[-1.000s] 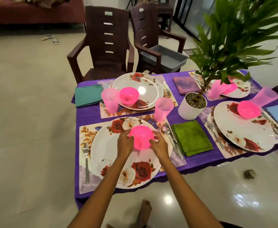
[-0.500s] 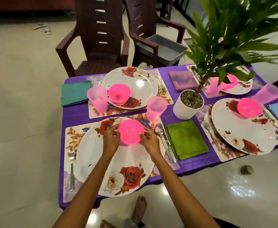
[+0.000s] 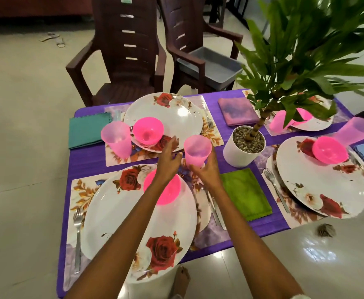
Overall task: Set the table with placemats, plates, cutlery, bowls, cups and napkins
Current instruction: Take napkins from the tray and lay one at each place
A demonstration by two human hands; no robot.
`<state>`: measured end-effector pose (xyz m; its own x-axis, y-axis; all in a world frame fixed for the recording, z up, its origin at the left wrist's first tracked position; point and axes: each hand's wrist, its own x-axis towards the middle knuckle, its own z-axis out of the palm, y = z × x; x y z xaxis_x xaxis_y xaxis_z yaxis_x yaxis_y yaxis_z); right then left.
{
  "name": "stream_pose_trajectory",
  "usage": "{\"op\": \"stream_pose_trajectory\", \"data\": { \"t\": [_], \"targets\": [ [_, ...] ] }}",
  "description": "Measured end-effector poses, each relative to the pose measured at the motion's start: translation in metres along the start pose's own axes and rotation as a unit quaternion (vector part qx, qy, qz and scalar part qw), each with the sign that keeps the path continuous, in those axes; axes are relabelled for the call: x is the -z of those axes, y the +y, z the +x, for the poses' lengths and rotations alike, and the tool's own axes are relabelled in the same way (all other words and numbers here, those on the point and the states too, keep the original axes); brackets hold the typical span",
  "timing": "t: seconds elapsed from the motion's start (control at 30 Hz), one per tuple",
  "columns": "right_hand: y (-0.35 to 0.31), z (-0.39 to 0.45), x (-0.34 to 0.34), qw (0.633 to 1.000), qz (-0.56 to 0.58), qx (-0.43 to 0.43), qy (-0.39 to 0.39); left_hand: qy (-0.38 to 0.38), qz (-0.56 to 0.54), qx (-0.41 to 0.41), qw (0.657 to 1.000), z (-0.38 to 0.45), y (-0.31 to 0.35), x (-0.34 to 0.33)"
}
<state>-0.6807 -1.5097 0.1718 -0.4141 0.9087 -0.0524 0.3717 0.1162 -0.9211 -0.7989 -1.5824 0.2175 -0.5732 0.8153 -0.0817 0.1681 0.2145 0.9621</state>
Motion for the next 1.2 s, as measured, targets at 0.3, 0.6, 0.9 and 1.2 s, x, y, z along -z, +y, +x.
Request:
{"op": "stream_pose_trajectory", "data": {
  "t": [0.3, 0.6, 0.9, 1.2],
  "targets": [
    [0.006, -0.009, -0.014, 0.999, 0.025, 0.011, -0.023, 0.025, -0.018, -0.015, 0.999, -0.015, -0.012, -0.005],
    [-0.004, -0.017, -0.010, 0.994, 0.029, -0.014, -0.105, 0.090, 0.001, 0.009, 0.996, -0.029, -0.008, -0.009],
    [0.018, -0.078, 0.038, 0.980, -0.195, -0.038, 0.026, 0.138, 0.086, -0.156, 0.974, -0.097, -0.009, -0.037],
    [0.029, -0.112, 0.024, 0.944, -0.325, -0.044, -0.036, -0.132, 0.452, -0.143, 0.871, -0.118, -0.045, -0.070]
  ]
}}
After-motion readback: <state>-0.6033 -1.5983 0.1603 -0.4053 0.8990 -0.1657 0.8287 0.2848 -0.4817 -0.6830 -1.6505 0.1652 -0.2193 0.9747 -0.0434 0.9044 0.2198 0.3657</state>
